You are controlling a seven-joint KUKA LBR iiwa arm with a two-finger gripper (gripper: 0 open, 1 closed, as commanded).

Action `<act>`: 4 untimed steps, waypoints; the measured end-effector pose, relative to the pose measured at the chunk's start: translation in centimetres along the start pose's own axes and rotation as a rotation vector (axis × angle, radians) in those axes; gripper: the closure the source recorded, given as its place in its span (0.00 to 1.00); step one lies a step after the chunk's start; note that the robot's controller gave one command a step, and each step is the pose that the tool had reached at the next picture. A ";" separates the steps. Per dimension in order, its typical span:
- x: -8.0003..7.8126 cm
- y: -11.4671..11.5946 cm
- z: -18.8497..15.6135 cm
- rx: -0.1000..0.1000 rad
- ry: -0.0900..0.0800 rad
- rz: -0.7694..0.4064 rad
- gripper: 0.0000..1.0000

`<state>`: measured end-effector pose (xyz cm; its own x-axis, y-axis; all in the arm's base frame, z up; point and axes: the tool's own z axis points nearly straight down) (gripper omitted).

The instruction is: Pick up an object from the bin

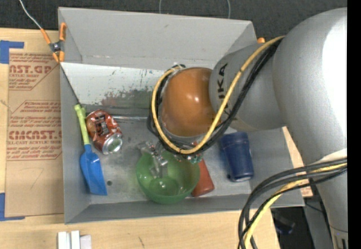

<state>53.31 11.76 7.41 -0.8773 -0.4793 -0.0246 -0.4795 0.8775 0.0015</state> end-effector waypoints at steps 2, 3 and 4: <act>1.4 0.0 -8.7 -0.002 0.006 0.016 1.00; 0.9 -0.3 -5.8 0.001 -0.011 0.034 1.00; 1.1 0.5 -10.7 -0.002 0.006 0.044 1.00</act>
Offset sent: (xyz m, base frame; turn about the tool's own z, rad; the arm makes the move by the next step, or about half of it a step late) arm -0.0161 -0.0112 0.1172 0.0212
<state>51.85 11.52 18.11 -0.8975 -0.4407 -0.0186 -0.4409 0.8976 0.0049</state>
